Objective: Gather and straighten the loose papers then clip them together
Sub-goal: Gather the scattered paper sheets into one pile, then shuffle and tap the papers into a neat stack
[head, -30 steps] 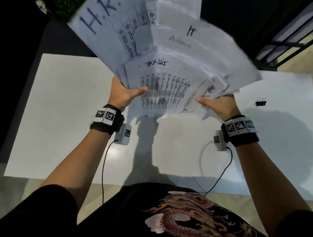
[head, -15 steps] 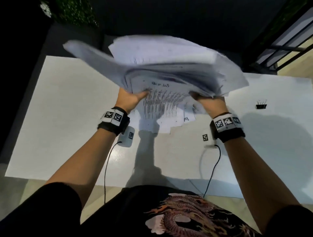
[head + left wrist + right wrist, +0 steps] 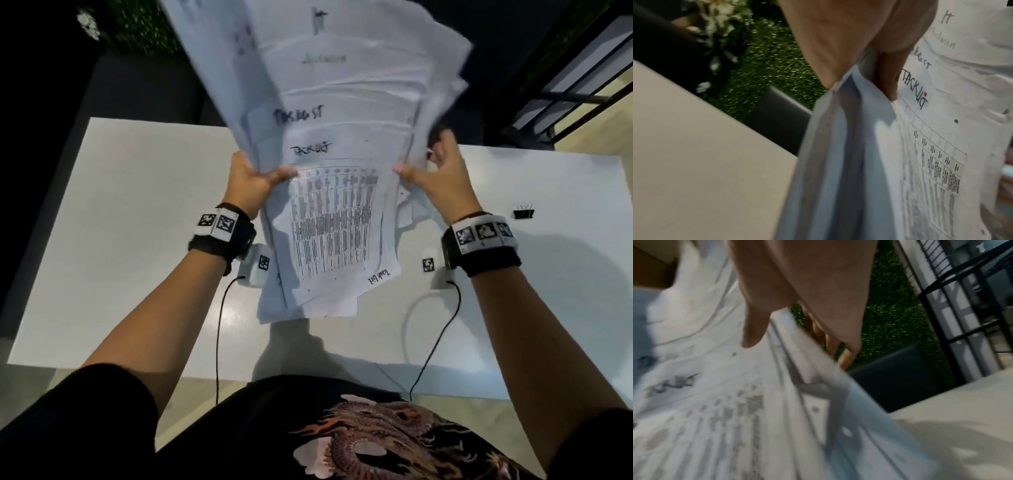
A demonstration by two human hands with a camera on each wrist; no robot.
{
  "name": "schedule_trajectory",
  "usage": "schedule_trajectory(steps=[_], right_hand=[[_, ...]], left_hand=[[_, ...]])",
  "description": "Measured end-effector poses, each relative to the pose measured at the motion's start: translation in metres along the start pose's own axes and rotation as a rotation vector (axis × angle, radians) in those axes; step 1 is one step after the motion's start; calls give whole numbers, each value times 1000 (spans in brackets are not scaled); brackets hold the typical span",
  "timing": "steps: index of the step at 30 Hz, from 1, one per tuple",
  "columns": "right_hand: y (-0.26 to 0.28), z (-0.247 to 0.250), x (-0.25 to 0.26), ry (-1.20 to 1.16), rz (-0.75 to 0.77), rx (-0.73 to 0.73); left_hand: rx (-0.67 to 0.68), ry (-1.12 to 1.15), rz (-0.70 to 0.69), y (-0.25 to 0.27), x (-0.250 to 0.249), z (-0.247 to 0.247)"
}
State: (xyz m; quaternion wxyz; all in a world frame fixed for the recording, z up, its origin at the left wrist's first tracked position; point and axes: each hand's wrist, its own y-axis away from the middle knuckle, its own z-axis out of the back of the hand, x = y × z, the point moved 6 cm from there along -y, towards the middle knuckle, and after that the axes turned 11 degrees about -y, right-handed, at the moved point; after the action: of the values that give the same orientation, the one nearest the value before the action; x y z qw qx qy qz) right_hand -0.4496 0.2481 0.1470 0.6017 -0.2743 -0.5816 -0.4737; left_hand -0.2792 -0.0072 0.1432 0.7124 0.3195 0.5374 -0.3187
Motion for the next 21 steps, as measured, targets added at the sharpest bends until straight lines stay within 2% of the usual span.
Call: schedule_trajectory(steps=[2, 5, 6, 8, 10, 11, 13, 15, 18, 20, 21], right_hand=[[13, 18, -43, 88, -150, 54], [51, 42, -127, 54, -382, 6], [72, 42, -148, -3, -502, -4], [115, 25, -181, -217, -748, 80], [144, 3, -196, -488, -876, 161], [147, -5, -200, -598, -878, 146], [145, -10, -203, -726, -824, -17], [139, -3, -207, -686, -770, -199], [135, 11, -208, -580, -739, -314], [133, 22, -212, -522, -734, -355], [132, 26, -213, -468, -718, -356]], left_hand=[[-109, 56, 54, 2, 14, 15], [-256, 174, 168, 10, 41, 35], [-287, 193, 204, 15, 49, 37], [-346, 202, 311, 26, 74, 38], [-394, 263, 499, 39, 108, 33], [-388, 325, 584, 47, 126, 28], [-348, 409, 681, 62, 155, 13], [-304, 374, 797, 86, 181, 1], [-218, 244, 1006, 126, 228, -8], [-161, 240, 1059, 141, 241, -9], [-171, 222, 1035, 143, 238, -5]])
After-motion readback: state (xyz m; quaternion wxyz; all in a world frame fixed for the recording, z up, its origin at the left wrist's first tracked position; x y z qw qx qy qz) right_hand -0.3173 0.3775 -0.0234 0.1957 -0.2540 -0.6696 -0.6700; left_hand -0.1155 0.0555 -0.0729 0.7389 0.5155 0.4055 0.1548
